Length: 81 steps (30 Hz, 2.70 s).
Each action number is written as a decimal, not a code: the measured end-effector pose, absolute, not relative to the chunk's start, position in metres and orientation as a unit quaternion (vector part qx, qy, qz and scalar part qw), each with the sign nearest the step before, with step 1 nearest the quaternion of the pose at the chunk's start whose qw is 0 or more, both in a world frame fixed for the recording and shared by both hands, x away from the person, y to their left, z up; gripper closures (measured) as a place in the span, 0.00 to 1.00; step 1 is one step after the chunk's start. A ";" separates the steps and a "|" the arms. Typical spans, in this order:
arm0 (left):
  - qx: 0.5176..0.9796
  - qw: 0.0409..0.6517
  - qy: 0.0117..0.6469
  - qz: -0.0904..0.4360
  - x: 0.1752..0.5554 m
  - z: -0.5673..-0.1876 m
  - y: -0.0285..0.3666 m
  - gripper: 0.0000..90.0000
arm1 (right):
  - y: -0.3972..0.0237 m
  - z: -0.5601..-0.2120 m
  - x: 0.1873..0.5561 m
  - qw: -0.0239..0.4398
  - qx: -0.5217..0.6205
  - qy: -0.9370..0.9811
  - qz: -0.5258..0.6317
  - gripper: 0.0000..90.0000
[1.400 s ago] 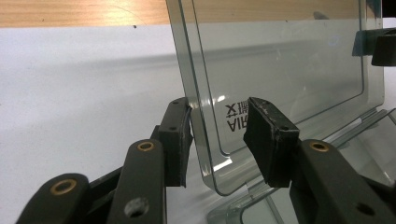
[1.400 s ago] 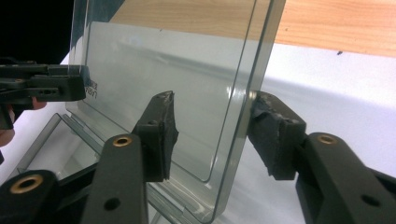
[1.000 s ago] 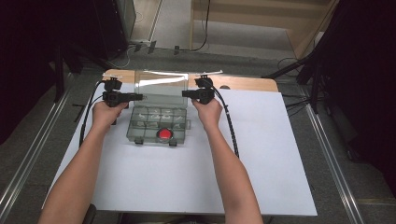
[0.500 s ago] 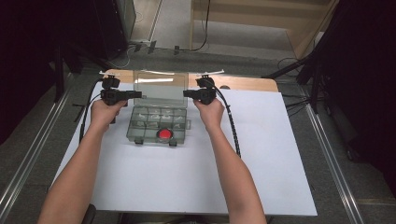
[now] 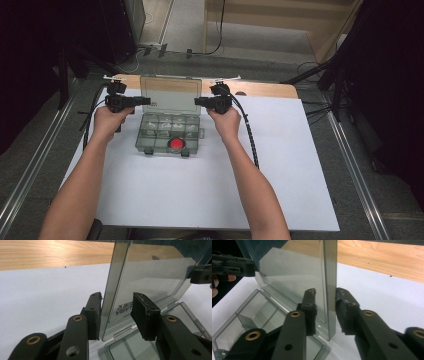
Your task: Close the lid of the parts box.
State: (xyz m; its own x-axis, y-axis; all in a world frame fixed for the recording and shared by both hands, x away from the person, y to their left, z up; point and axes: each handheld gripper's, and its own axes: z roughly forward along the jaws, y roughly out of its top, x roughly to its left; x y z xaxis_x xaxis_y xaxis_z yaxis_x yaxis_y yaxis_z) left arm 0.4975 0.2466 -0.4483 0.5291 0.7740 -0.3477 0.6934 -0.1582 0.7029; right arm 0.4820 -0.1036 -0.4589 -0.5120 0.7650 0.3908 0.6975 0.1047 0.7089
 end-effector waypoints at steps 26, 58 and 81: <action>0.767 0.432 0.472 0.038 0.485 -0.442 0.251 0.58 | -0.103 -0.454 0.465 0.046 0.461 0.754 0.465 0.75; 0.765 0.410 0.496 0.006 0.457 -0.424 0.287 0.45 | -0.103 -0.460 0.452 0.060 0.434 0.761 0.479 0.69; 0.766 0.414 0.492 0.022 0.454 -0.411 0.288 0.86 | -0.098 -0.464 0.439 0.081 0.400 0.777 0.479 0.61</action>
